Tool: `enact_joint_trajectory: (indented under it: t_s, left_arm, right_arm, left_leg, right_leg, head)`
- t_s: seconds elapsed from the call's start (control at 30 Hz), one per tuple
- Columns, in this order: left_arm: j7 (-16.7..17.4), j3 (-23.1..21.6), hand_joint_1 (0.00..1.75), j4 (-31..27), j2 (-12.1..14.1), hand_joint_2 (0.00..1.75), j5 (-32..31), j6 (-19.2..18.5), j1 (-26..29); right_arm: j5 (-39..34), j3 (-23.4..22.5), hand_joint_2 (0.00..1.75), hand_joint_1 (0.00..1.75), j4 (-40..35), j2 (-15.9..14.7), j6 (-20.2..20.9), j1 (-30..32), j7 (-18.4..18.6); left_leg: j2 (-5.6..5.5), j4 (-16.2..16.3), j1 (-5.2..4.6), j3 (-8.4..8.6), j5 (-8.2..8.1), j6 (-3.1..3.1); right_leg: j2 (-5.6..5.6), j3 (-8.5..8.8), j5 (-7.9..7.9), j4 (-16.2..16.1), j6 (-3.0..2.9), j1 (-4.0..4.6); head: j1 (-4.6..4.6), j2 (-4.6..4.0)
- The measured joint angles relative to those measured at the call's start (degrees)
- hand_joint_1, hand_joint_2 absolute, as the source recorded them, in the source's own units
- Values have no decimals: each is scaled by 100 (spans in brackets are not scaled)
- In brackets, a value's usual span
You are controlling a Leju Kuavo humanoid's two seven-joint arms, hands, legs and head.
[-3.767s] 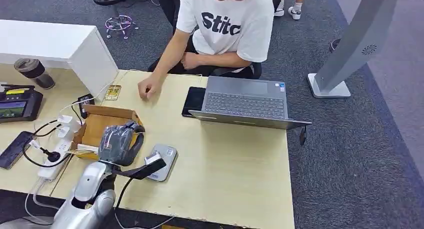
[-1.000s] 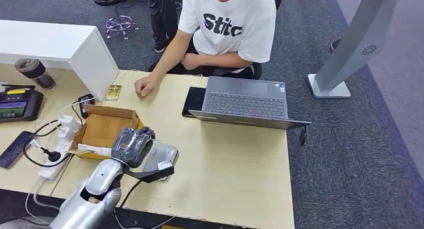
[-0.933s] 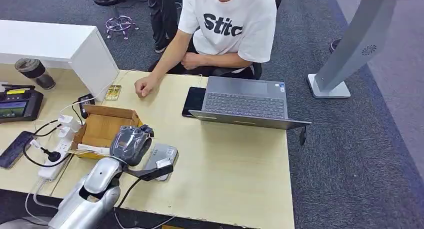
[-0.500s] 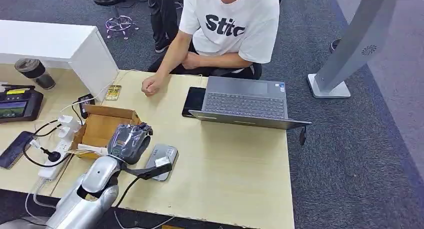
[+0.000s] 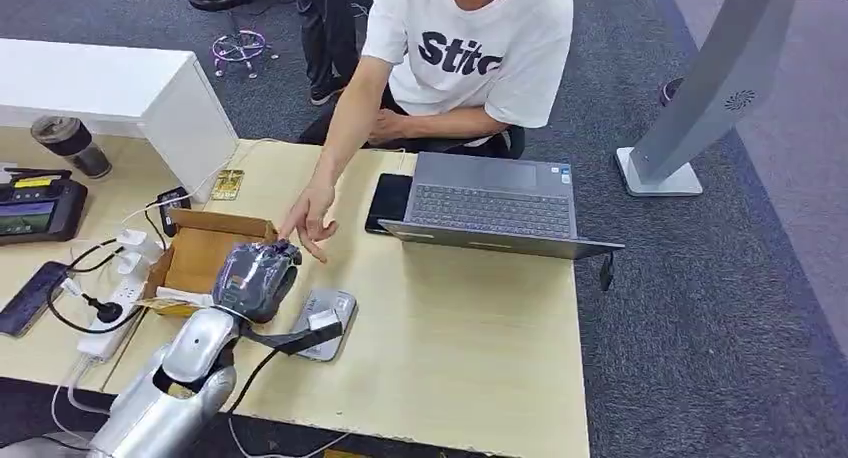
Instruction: Pass the card to the sensor for recognition and then transmit it.
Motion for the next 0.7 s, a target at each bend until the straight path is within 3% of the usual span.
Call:
enact_joint_trajectory:
  t_s: [0.1,0.17,0.7]
  left_arm:
    - [-288,85,175,123,223,175,135,-242,-908]
    - [-327,142,175,192,295,175,118,-246,-1159]
    - [-273,170,175,374,354,175,15,-135,-1312]
  right_arm:
    - [13,9,175,0,0,-7,0,-7,-2]
    - [13,13,175,0,0,-9,0,-3,-4]
    - [11,17,175,0,0,-9,0,-2,-9]
  left_leg:
    - [-17,-4,0,-11,12,-5]
    - [-3,-5,-1,-4,12,-6]
    - [-2,-4,0,-4,12,-6]
  right_leg:
    - [-18,-2,16,7,-10,1]
    - [-3,-1,17,9,-11,1]
    - [-2,-5,17,9,-11,1]
  head:
    - [-2,0]
    - [-7,0]
    - [-7,0]
